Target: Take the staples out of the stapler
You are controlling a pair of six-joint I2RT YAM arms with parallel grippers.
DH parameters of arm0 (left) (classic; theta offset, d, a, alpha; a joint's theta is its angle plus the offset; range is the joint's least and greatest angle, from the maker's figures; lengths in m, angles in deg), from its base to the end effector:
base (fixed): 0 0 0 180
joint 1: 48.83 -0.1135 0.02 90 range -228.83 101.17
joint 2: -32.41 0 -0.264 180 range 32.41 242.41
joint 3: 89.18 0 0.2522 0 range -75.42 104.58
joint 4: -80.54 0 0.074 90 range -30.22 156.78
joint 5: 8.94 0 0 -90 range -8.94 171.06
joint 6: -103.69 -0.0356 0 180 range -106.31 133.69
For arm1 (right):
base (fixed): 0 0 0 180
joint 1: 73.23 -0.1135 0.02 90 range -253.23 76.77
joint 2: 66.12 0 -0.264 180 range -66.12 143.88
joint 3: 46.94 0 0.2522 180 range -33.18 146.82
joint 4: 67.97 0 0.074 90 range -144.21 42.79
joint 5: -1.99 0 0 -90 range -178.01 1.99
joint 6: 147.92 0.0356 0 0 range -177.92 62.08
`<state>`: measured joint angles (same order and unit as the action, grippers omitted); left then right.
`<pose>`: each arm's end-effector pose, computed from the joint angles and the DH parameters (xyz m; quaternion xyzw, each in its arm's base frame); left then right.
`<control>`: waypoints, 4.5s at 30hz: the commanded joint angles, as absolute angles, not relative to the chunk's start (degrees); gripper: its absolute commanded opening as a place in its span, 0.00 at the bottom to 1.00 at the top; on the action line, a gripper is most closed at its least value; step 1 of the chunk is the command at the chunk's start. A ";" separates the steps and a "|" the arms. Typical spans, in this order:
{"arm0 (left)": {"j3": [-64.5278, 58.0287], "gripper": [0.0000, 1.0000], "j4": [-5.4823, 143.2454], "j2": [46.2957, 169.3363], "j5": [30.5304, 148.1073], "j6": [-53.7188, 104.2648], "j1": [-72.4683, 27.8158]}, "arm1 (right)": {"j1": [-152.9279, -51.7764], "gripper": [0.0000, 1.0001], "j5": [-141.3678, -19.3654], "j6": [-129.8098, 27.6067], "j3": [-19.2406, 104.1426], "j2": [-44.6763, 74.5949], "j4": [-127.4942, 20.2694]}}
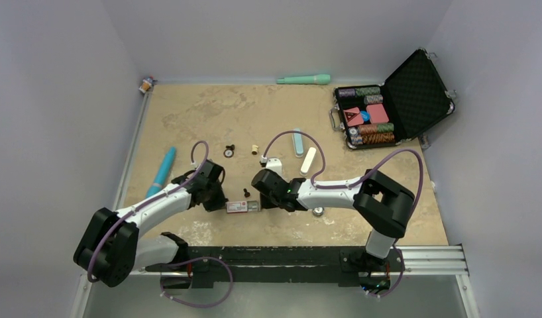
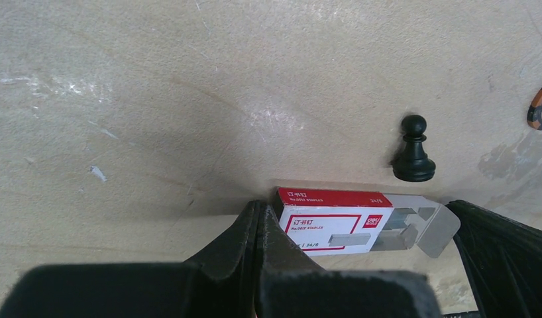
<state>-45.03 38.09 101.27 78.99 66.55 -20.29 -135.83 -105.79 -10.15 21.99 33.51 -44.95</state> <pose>0.1732 -0.0927 0.1533 -0.2099 0.9573 -0.1157 0.1616 0.1684 0.3012 0.1580 -0.0735 0.9372 0.1687 0.2962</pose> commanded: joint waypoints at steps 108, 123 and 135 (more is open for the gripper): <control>-52.63 0.00 40.64 97.54 83.26 64.88 -19.48 | -141.28 0.00 -106.08 -5.35 18.32 33.90 -47.44; -52.50 0.00 40.96 97.45 83.76 64.16 -19.47 | -140.28 0.00 -105.92 -2.99 19.00 35.08 -47.39; -52.35 0.00 41.07 97.62 83.96 63.97 -19.47 | -140.22 0.00 -104.72 -3.32 19.97 35.20 -49.70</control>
